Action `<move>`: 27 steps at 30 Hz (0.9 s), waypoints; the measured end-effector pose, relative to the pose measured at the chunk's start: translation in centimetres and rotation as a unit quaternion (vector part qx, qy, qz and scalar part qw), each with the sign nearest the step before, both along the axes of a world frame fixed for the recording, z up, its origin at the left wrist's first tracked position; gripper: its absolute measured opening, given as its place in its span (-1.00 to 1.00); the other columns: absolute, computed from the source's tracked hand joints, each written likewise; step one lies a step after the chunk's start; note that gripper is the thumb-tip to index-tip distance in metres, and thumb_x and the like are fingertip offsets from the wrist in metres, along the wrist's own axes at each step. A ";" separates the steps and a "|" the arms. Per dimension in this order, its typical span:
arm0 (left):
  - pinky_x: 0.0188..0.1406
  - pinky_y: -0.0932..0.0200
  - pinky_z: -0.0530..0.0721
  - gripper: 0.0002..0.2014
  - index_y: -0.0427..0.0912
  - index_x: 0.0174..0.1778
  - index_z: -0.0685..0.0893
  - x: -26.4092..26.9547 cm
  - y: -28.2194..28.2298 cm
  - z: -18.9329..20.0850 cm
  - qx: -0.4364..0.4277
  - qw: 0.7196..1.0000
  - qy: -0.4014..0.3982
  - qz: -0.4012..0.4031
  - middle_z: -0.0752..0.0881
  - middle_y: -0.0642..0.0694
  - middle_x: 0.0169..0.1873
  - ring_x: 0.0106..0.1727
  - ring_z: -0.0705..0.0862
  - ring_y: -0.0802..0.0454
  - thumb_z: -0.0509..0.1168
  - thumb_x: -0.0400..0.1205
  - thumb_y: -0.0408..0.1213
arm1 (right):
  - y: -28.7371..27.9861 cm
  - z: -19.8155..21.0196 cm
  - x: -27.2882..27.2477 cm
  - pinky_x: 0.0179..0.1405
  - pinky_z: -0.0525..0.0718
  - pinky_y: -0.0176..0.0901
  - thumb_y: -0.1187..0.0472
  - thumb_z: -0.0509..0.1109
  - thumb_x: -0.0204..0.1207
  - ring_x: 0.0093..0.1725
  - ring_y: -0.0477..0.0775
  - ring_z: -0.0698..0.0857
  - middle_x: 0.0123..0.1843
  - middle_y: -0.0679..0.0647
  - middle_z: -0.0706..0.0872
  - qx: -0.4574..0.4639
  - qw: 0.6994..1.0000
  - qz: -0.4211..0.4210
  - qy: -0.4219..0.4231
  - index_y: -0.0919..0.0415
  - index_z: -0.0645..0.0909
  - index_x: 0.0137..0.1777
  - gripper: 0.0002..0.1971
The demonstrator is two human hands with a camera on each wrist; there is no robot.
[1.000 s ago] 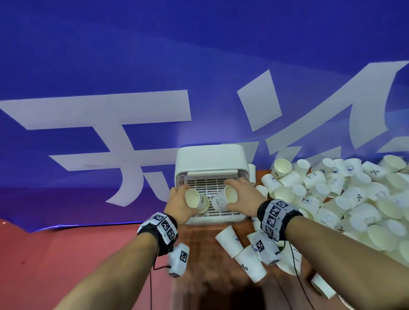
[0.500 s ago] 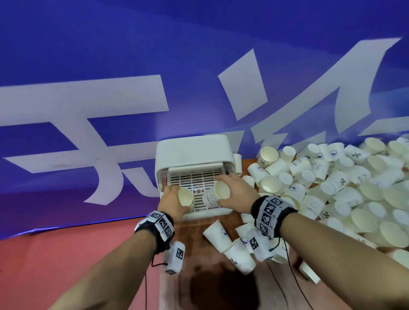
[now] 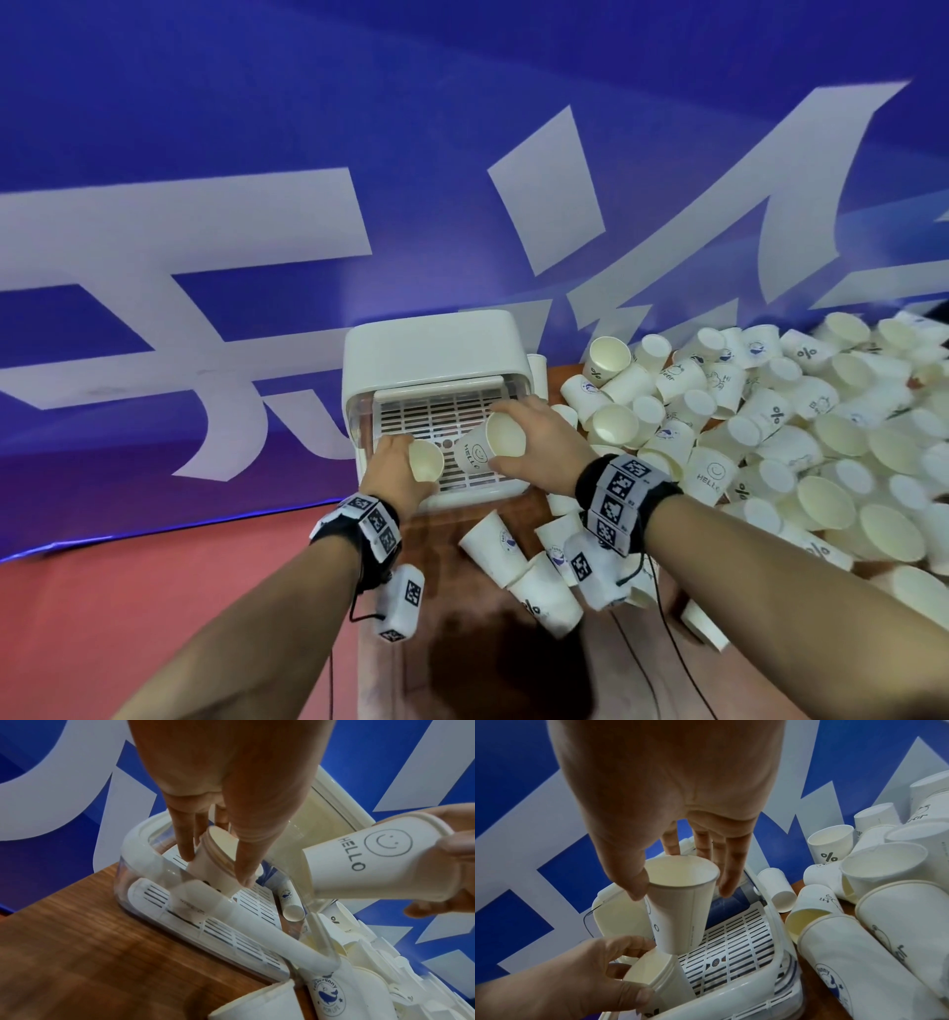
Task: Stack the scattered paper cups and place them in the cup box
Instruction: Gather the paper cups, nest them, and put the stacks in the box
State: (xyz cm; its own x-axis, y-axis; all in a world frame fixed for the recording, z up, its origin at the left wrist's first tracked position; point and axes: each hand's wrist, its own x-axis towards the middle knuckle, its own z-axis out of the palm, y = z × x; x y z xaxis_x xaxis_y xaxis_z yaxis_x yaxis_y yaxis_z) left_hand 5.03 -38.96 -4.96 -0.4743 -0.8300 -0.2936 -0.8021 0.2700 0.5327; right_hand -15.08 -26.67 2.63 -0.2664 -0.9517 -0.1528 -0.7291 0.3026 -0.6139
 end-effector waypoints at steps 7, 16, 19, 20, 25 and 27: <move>0.38 -0.01 0.55 -0.16 -0.18 0.45 0.46 0.2 0.1 -0.1 0.011 0.998 0.045 0.045 0.45 -0.13 0.34 0.36 0.53 -0.13 0.66 0.28 -0.12 | 0.1 1.0 0.3 0.38 0.49 -0.15 -0.08 0.57 0.41 0.41 0.01 0.50 0.48 0.00 0.44 -0.001 1.000 0.001 0.007 -0.03 0.36 0.58 -0.25; 0.37 0.01 0.54 -0.07 -0.15 0.51 0.37 1.1 0.1 0.6 0.018 1.000 0.023 0.009 0.44 -0.17 0.38 0.38 0.50 -0.14 0.65 0.28 0.00 | 0.0 1.7 1.2 0.40 0.46 -0.15 -0.09 0.57 0.41 0.42 0.02 0.48 0.47 0.02 0.44 -0.001 1.000 0.015 0.014 -0.05 0.34 0.60 -0.23; 0.33 -0.03 0.58 -0.17 -0.11 0.47 0.43 2.1 0.1 1.3 0.015 0.999 0.032 0.001 0.47 -0.16 0.34 0.31 0.55 -0.15 0.62 0.31 -0.02 | -0.9 2.0 2.4 0.34 0.39 -0.25 -0.08 0.57 0.42 0.40 0.01 0.48 0.43 0.02 0.45 -0.010 0.999 0.039 0.016 -0.02 0.36 0.59 -0.24; 0.33 -0.01 0.58 -0.23 -0.12 0.47 0.45 2.5 0.0 1.6 0.018 0.999 0.032 -0.004 0.48 -0.17 0.35 0.30 0.56 -0.14 0.59 0.36 -0.09 | -1.3 1.9 2.9 0.35 0.40 -0.23 -0.08 0.57 0.42 0.41 0.02 0.48 0.43 0.03 0.45 -0.013 0.999 0.047 0.014 -0.01 0.37 0.59 -0.24; 0.29 0.08 0.57 -0.46 -0.15 0.43 0.52 4.7 -0.8 3.2 0.017 0.999 0.035 0.019 0.54 -0.15 0.33 0.27 0.61 -0.11 0.44 0.51 -0.25 | -3.6 1.6 5.6 0.25 0.40 -0.25 -0.07 0.56 0.43 0.38 0.03 0.50 0.42 0.03 0.44 -0.003 0.995 0.090 0.037 0.00 0.36 0.61 -0.24; 0.22 0.09 0.59 -0.55 -0.13 0.35 0.57 5.7 -0.9 3.4 0.025 0.998 0.036 0.033 0.55 -0.15 0.29 0.17 0.63 -0.11 0.40 0.52 -0.28 | -4.3 1.1 6.3 0.25 0.43 -0.21 -0.08 0.55 0.44 0.36 0.06 0.52 0.40 0.03 0.43 0.010 0.992 0.109 0.058 -0.01 0.34 0.62 -0.23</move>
